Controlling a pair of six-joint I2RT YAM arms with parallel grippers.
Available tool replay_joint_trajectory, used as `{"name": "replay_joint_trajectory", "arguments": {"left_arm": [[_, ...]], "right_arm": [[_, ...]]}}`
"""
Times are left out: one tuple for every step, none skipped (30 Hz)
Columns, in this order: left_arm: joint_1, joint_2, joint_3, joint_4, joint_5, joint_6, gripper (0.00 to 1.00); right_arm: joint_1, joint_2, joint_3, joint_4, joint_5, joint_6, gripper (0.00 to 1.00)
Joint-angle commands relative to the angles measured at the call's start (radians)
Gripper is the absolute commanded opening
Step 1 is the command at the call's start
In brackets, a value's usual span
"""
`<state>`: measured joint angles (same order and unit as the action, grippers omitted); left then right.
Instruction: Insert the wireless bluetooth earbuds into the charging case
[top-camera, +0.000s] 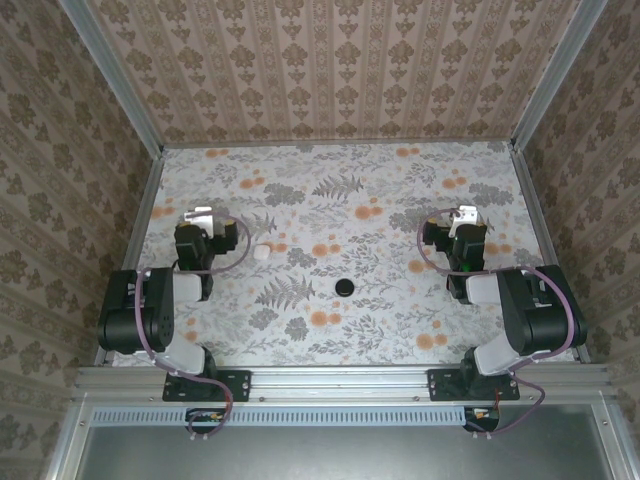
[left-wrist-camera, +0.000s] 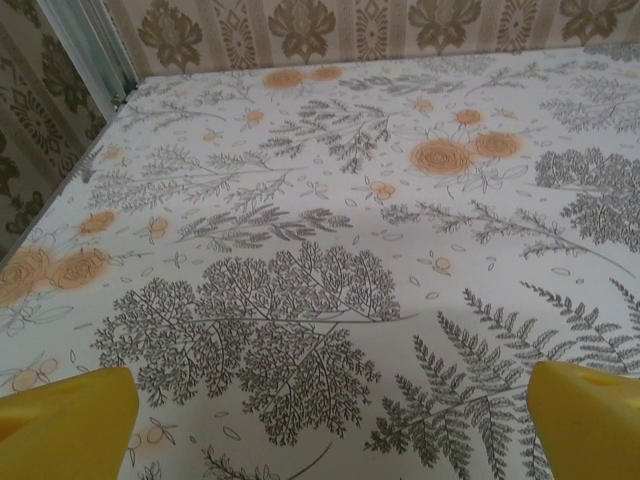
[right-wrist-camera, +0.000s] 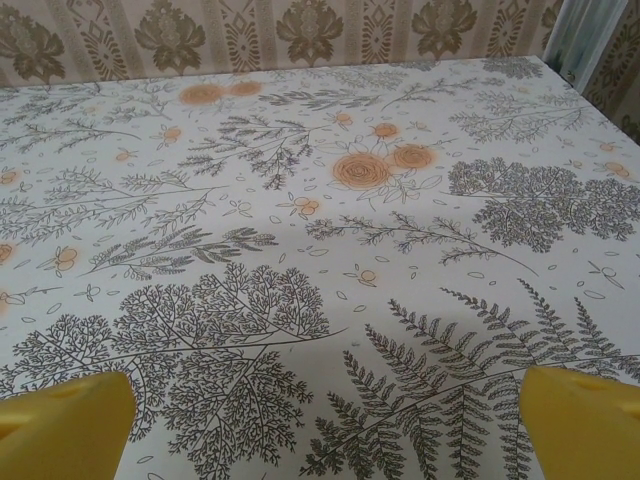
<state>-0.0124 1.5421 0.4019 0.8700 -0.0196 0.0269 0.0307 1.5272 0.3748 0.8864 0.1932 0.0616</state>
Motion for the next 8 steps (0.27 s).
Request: {"name": "replay_joint_trajectory", "arguments": {"left_arm": [[-0.004, -0.005, 0.004, -0.023, 0.000, 0.023, 1.00], [-0.004, -0.006, 0.004, -0.023, 0.000, 0.022, 1.00], [-0.004, -0.006, 0.004, -0.023, 0.000, 0.025, 1.00], [-0.004, -0.006, 0.003, -0.023, 0.000, 0.024, 1.00], [-0.004, -0.006, 0.005, -0.023, 0.000, 0.024, 1.00], [-0.004, -0.006, 0.005, -0.023, 0.000, 0.024, 1.00], [-0.004, -0.005, 0.005, -0.023, 0.000, 0.024, 1.00], [-0.004, -0.005, 0.005, -0.023, 0.000, 0.024, 1.00]], "right_arm": [[0.006, 0.006, 0.024, -0.010, -0.027, -0.015, 1.00], [0.007, 0.011, 0.029, -0.017, -0.031, -0.016, 1.00], [0.006, 0.012, 0.036, -0.028, -0.035, -0.016, 1.00], [0.006, 0.012, 0.035, -0.024, -0.036, -0.016, 1.00], [0.006, 0.009, 0.033, -0.023, -0.036, -0.016, 1.00], [0.005, 0.007, 0.028, -0.019, -0.037, -0.015, 1.00], [0.005, 0.006, 0.026, -0.015, -0.038, -0.016, 1.00], [0.005, 0.004, 0.023, -0.012, -0.037, -0.016, 1.00]]}}
